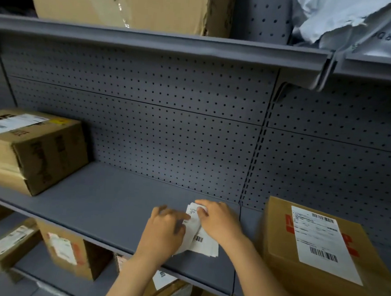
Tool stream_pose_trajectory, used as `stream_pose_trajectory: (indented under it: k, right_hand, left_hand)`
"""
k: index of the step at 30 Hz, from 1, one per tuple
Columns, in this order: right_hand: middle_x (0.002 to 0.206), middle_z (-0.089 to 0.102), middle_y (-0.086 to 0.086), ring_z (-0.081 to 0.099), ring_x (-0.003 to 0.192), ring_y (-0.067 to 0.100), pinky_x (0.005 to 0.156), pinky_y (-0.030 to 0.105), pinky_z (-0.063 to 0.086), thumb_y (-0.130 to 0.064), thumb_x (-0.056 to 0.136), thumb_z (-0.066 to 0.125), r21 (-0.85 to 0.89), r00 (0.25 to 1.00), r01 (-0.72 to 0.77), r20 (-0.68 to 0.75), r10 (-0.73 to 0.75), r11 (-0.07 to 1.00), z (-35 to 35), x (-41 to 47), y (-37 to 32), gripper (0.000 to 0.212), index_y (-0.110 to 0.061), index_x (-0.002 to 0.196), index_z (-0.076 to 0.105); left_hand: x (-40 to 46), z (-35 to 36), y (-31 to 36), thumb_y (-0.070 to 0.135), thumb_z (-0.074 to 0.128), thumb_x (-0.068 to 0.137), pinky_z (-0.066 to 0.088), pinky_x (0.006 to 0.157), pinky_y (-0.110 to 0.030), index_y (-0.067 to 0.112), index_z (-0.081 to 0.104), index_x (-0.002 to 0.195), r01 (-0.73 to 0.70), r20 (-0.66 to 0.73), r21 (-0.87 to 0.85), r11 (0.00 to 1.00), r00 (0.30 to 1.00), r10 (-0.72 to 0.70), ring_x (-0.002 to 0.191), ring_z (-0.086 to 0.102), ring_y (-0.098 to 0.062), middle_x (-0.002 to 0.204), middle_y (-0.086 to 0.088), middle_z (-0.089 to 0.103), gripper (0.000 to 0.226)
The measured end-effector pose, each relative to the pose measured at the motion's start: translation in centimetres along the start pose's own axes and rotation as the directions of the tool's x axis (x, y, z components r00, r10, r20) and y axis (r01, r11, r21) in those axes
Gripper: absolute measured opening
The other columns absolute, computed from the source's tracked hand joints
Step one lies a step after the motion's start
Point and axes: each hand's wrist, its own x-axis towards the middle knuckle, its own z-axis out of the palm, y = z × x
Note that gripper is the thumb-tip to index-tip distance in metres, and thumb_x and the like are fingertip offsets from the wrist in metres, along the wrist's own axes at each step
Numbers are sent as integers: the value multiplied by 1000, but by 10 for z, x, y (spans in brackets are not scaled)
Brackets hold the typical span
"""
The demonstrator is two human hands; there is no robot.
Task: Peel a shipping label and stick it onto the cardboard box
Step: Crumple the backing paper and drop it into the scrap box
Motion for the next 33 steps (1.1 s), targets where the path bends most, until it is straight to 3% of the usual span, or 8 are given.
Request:
stream_pose_trajectory:
  k: [4, 9, 13, 18, 21, 26, 29, 33]
  right_hand:
    - [124, 71, 2, 63, 113, 27, 88, 36, 53, -38, 97, 40, -46, 999, -29, 41, 31, 999, 15, 1, 7, 39, -36, 129, 62]
    - [66, 56, -2, 54, 73, 24, 65, 39, 55, -32, 92, 38, -36, 997, -68, 43, 70, 997, 28, 0, 22, 33, -27, 64, 54]
    - [77, 72, 4, 63, 71, 26, 62, 35, 57, -36, 91, 45, -5, 997, -80, -23, 80, 997, 33, -3, 23, 32, -16, 79, 67]
    - [96, 74, -5, 66, 93, 18, 69, 27, 51, -39, 84, 57, 1, 995, -103, 20, 103, 995, 34, -3, 16, 25, -34, 106, 68]
    - [72, 62, -7, 63, 76, 18, 60, 25, 47, -26, 82, 53, 50, 995, -93, 52, 90, 994, 35, -3, 13, 45, -42, 123, 62]
    - [84, 69, -9, 50, 48, 9, 50, 21, 45, -11, 86, 48, 284, 989, -149, 36, 145, 947, 32, -7, 18, 43, -40, 104, 74]
    - [73, 57, -8, 47, 52, 8, 47, 16, 35, -7, 87, 47, 423, 988, -143, 14, 151, 895, 28, -8, 18, 41, -36, 96, 74]
    - [100, 73, -3, 65, 80, 21, 68, 31, 48, -7, 89, 44, 566, 994, -62, -35, 100, 822, 15, -10, 8, 40, -33, 95, 73]
  left_hand:
    - [0, 26, -11, 34, 49, 95, 16, 125, -40, 43, 64, 127, 32, 117, 15, 999, 993, -34, 151, 29, -26, 137, 11, 62, 36]
    - [-8, 25, -3, 37, 49, 100, 18, 123, -44, 45, 58, 134, 86, 217, 42, 995, 972, -93, 156, 11, -27, 151, 11, 51, 36]
    - [-16, 16, 9, 37, 47, 102, 15, 120, -49, 46, 58, 133, 133, 233, 39, 990, 962, -138, 156, 2, -26, 155, 14, 43, 35]
    - [-17, 16, 11, 38, 40, 104, 16, 117, -48, 44, 54, 137, 189, 186, -10, 982, 965, -184, 156, 3, -23, 153, 16, 46, 36]
    - [-15, 16, 9, 33, 38, 105, 20, 115, -45, 40, 54, 140, 224, 153, -2, 975, 963, -221, 156, 6, -21, 149, 13, 52, 39]
    - [-18, 17, 2, 34, 37, 106, 21, 113, -44, 39, 65, 127, 234, 99, -3, 972, 968, -233, 155, 9, -23, 144, 15, 55, 35]
    - [-18, 16, 2, 39, 46, 102, 21, 112, -47, 41, 64, 128, 259, 66, -70, 963, 965, -255, 154, 11, -24, 142, 17, 57, 31]
    - [-20, 5, 3, 37, 58, 95, 35, 106, -40, 42, 60, 127, 253, -32, -290, 923, 961, -274, 136, 44, -15, 109, 29, 70, 32]
